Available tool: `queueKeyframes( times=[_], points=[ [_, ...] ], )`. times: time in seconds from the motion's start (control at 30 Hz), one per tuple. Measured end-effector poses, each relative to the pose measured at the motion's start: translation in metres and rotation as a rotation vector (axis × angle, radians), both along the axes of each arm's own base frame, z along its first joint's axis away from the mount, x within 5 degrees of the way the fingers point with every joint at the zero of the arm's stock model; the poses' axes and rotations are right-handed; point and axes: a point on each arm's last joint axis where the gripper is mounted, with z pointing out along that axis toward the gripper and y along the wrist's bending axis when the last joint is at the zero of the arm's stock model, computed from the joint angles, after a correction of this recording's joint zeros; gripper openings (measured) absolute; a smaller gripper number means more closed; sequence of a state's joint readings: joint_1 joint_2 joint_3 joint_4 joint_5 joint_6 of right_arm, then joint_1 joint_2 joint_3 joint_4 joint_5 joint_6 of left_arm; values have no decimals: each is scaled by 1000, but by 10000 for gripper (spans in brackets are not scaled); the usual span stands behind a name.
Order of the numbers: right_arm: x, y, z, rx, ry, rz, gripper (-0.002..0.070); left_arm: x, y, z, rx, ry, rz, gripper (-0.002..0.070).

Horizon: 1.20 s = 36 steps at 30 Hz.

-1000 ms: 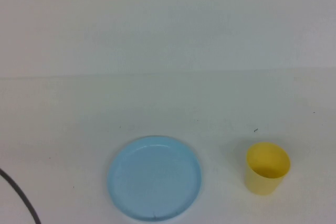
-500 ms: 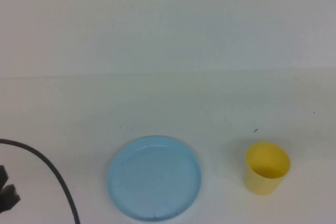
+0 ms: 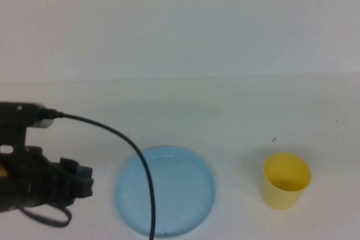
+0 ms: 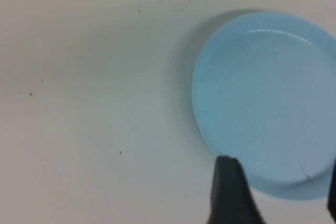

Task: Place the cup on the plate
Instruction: Pick up the plate from the table

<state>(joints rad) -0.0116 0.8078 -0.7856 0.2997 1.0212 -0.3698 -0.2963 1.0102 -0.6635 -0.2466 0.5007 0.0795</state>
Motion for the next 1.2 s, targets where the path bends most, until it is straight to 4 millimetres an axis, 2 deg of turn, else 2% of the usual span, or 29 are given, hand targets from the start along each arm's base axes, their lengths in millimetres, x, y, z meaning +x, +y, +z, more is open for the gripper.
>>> queueKeyframes(
  times=[0.07,0.13,0.27,0.37,0.53,0.83,0.97,1.2],
  points=[
    [0,1,0,14,1,1,20,20,-6,-5,16,47,-2,412],
    [-1,2,0,20,6,3,57,40,-12,-9,28,83,-3,434],
    [-1,2,0,27,12,6,203,73,-24,-18,31,155,-7,426],
    [-1,3,0,34,16,8,298,96,-31,-37,46,226,-8,421],
    [-3,6,1,74,39,20,342,123,-41,-68,88,349,-30,420],
    [-7,7,-1,76,76,34,347,140,-47,-112,151,478,-80,420],
    [-7,7,-1,76,78,35,347,143,-48,-117,157,491,-83,405],
    [-7,7,-1,76,78,35,347,144,-48,-117,159,480,-85,214]
  ],
)
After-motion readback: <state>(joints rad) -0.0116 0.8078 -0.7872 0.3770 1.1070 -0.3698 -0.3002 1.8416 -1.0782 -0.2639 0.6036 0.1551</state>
